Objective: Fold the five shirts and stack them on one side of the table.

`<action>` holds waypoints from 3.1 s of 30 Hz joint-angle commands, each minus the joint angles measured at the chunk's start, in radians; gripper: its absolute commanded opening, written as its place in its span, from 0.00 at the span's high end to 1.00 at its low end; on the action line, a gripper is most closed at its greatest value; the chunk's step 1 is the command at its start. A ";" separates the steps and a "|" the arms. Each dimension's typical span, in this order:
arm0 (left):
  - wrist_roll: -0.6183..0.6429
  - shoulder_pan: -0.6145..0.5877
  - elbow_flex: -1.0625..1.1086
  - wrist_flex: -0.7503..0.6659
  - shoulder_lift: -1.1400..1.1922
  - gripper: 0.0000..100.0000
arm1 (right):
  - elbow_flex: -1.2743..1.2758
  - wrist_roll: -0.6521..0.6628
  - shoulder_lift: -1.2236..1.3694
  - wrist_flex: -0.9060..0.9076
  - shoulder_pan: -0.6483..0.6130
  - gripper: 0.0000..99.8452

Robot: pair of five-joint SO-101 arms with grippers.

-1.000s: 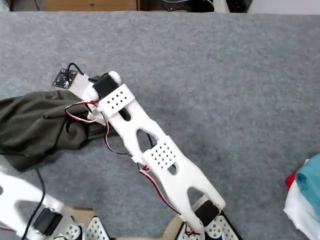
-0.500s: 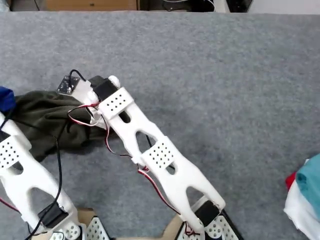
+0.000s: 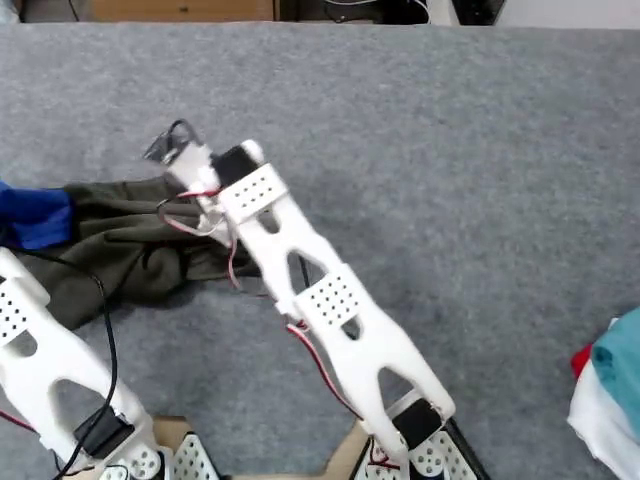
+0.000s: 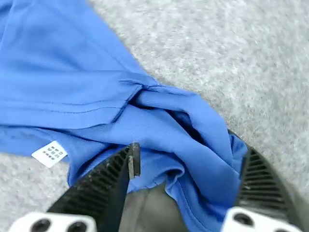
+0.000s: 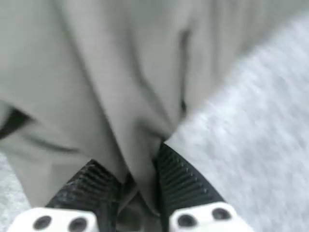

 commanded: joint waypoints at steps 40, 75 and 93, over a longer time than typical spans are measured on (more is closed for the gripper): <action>0.040 0.327 0.086 0.011 -0.087 0.65 | 1.070 0.063 -1.129 0.026 0.470 0.69; 0.222 0.715 0.285 0.008 -0.076 0.74 | 0.297 0.058 -0.400 -0.221 0.601 0.65; 0.221 0.729 0.114 -0.187 -0.025 0.81 | -0.160 0.060 -0.134 -0.175 0.593 0.65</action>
